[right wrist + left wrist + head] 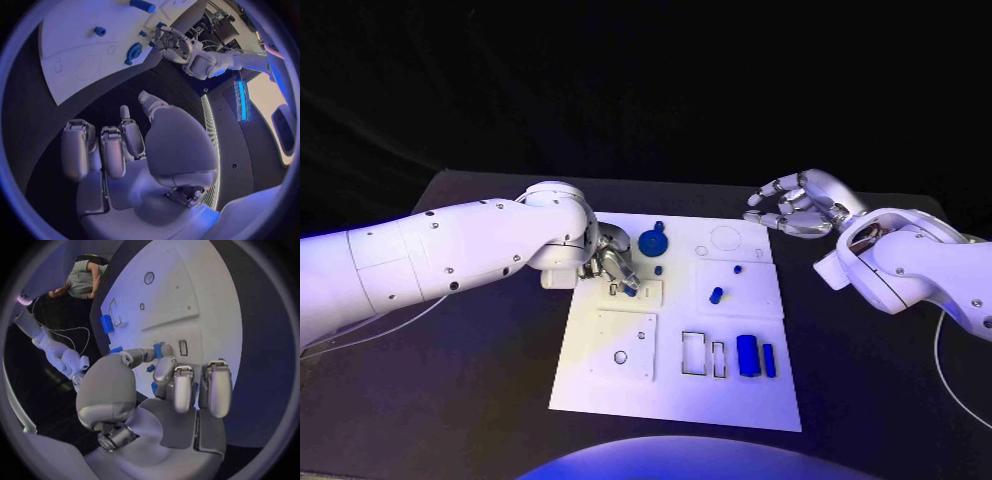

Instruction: Assemble the parts on the task board

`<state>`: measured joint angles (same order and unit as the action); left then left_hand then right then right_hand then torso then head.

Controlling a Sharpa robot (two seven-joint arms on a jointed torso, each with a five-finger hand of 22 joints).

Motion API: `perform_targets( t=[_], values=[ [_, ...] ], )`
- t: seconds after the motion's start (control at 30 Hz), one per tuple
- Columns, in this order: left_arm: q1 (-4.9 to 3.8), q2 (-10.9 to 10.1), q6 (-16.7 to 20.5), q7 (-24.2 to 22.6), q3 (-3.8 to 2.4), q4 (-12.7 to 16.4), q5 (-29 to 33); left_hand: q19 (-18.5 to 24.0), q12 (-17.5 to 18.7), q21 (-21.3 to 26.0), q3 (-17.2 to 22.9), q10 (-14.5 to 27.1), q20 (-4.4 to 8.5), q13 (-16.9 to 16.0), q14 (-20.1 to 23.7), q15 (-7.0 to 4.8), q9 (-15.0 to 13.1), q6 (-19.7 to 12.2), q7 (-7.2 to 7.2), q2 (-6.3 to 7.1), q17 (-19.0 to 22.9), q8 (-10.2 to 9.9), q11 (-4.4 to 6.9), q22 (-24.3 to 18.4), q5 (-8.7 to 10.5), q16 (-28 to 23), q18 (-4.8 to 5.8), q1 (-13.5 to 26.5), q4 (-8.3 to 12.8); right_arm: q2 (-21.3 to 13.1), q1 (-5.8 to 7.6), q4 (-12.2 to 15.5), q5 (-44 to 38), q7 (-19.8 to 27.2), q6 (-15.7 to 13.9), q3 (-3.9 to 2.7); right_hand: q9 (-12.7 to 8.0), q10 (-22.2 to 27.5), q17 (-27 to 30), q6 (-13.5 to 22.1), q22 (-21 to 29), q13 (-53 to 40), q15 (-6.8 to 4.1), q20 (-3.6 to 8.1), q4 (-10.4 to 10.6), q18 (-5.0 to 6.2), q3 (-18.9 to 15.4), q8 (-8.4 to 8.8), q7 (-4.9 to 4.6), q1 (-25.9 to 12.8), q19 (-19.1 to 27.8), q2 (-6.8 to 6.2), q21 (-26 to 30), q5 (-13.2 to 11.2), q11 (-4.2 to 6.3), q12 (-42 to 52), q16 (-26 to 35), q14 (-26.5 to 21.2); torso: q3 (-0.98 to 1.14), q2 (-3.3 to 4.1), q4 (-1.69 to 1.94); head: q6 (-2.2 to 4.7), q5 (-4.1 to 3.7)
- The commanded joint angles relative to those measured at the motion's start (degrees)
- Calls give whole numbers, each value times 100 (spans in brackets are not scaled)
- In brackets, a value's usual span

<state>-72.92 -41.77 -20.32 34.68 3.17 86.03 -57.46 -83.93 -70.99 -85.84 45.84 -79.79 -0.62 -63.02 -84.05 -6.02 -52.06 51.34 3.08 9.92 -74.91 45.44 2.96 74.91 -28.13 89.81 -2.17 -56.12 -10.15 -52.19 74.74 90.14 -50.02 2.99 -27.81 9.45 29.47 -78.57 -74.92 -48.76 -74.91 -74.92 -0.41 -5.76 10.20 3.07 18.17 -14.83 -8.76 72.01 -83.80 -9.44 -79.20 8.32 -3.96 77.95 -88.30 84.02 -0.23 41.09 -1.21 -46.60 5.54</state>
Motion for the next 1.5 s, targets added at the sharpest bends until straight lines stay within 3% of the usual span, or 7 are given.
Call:
perform_targets(
  t=[0.03,0.23,0.5,1.13,1.5],
  values=[
    [71,39,-280,27,60,-1,103,-268,33,-24,673,-9,53,5,-595,-30,10,279,-257,-140,-1509,-23,44,706,10,19,45,-61,727,1,-3,4,-38,14,46,0,5,6,-876,-23,-306,-147,7,18,-7,19,-35,-31,6,61,32,0,17,27,4,-8,31,457,-3,2,1,-4,0],
    [71,53,-219,26,62,-30,83,-265,38,-18,452,-26,58,11,-595,-36,26,336,-272,-269,-1509,-60,52,702,67,19,44,52,603,2,-3,2,-38,18,42,0,6,15,-859,-24,-291,-136,6,19,-2,23,-42,-33,6,66,40,2,32,28,5,-17,37,453,0,4,3,-2,-3],
    [71,79,-208,25,64,-67,90,-265,36,-15,301,-32,62,7,-595,-41,31,367,-281,-323,-1509,-79,57,701,119,19,44,100,534,3,-3,-1,-38,21,43,0,6,15,-859,-24,-291,-136,6,19,-2,23,-42,-33,6,66,40,2,32,28,5,-17,37,453,-4,3,-3,-9,-9],
    [71,85,-276,23,67,-85,123,-271,21,-10,-572,-41,80,-12,-595,-59,34,425,-315,-73,-1509,-160,80,713,134,19,46,297,204,-4,-3,1,-38,28,38,0,6,24,-838,-22,-273,-126,5,20,5,28,-51,-33,6,68,49,2,50,28,6,-27,45,448,-5,1,2,-8,-26],
    [72,60,-227,19,67,-83,132,-259,28,10,-958,-28,90,0,-595,-68,34,449,-319,-19,-1509,-192,86,685,123,19,39,356,-62,-13,-3,-1,-38,31,27,1,6,24,-838,-22,-273,-126,5,20,5,28,-51,-33,6,68,49,2,50,28,6,-27,45,448,-5,-3,2,-11,-20]
  ],
)
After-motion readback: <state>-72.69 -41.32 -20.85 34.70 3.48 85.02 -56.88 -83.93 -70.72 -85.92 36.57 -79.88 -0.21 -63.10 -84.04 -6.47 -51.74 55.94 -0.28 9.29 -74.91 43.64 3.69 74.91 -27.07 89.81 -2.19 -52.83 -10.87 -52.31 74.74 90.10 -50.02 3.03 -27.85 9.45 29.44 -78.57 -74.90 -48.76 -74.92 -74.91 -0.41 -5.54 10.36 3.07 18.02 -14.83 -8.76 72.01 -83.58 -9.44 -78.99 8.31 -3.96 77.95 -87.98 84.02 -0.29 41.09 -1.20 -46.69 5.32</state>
